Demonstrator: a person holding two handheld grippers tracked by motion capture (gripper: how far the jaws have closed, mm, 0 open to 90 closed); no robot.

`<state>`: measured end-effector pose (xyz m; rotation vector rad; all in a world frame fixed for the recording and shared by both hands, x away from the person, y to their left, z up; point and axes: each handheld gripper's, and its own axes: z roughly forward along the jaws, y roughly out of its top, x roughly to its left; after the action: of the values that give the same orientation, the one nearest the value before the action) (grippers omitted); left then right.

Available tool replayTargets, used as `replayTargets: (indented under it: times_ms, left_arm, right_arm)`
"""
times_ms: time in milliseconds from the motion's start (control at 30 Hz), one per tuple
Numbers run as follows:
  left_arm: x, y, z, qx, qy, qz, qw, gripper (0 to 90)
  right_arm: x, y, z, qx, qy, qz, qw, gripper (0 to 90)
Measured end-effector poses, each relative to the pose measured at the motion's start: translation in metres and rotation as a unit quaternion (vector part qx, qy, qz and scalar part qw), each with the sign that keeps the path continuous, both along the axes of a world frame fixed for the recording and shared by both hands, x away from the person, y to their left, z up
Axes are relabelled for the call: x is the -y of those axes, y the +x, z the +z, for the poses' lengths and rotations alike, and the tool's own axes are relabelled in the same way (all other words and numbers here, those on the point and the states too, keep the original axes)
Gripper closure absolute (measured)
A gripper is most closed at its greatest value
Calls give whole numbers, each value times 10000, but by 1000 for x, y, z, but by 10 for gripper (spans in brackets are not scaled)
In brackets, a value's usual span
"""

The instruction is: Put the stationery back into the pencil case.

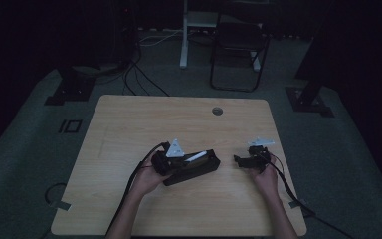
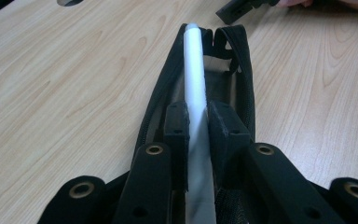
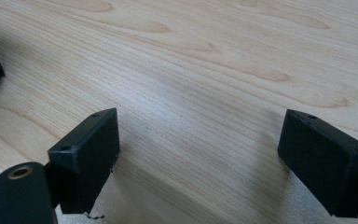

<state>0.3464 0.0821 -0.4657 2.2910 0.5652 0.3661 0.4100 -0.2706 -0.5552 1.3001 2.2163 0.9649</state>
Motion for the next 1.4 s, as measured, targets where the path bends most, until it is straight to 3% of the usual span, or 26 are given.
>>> replayTargets:
  times_ms: [767, 933, 1233, 1400]
  left_arm:
    - [7, 1, -5, -30, 136, -30, 9999, 769]
    - [5, 0, -3, 9, 121, -22, 9999, 716]
    - [-14, -1, 12, 155, -262, 308, 9991, 532]
    - [-30, 1, 16, 365, -277, 682, 9966, 460]
  right_arm:
    - [0, 0, 0, -1, 2, -2, 10000, 126]
    - [0, 0, 0, -1, 1, 0, 10000, 126]
    - [0, 0, 0, -5, 3, -3, 10000, 126]
    - [0, 0, 0, -1, 1, -1, 10000, 126]
